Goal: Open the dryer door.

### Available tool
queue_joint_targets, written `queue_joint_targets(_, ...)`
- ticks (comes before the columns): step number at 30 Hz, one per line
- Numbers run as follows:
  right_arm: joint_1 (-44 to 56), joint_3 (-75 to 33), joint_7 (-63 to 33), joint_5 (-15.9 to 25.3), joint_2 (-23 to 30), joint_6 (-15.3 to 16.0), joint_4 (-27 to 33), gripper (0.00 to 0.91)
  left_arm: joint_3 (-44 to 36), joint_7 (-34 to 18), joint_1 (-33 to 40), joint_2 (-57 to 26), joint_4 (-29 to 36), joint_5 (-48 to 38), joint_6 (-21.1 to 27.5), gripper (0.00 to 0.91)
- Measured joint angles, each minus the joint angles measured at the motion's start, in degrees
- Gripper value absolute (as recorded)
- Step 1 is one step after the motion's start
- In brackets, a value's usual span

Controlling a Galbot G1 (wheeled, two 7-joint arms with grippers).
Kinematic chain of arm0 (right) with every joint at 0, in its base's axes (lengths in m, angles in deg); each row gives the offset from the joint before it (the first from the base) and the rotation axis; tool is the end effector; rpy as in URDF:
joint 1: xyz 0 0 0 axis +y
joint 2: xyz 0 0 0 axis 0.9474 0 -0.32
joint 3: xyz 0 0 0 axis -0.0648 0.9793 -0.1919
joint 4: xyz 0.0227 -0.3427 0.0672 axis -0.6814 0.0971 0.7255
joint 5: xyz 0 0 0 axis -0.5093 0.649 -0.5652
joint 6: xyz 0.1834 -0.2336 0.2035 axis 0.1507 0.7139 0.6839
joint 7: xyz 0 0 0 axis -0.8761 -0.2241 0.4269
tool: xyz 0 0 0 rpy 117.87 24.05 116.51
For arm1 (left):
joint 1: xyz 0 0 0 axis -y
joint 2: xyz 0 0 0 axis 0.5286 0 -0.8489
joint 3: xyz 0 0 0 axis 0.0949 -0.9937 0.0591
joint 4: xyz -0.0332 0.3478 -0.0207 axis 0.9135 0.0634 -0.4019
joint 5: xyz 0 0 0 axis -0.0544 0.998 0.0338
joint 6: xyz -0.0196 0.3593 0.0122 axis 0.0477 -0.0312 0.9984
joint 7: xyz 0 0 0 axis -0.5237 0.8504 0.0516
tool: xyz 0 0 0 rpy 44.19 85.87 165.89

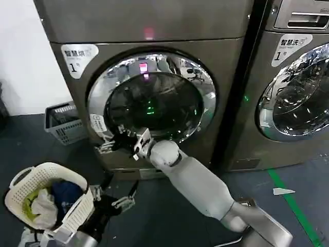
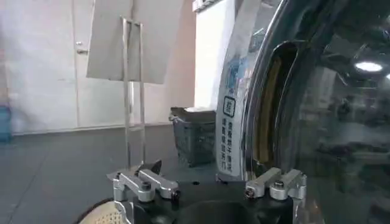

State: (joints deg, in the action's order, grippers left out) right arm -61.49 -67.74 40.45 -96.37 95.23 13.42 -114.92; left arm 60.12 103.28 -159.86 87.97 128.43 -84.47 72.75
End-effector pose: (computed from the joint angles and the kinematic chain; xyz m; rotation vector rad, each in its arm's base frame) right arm 0.4778 0.2201 -0.1916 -1.8641 2.5169 -0.0556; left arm 0.1445 0.0351 -0.2328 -0.4874 -3.0251 0.1711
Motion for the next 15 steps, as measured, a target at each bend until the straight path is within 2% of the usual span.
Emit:
queue_joint_targets(9, 0.09, -0.81, 7.63, -2.78, -1.30, -0.17, -0.22, 0.907, 0.84, 0.09, 0.26, -0.38, -0.10, -0.65, 0.28, 0.907)
queue_joint_targets(15, 0.92, -0.85, 11.47, -3.08, -2.10, -1.42, -0.68, 0.907, 1.30, 0.15, 0.23, -0.40, -0.18, -0.43, 0.56, 0.907)
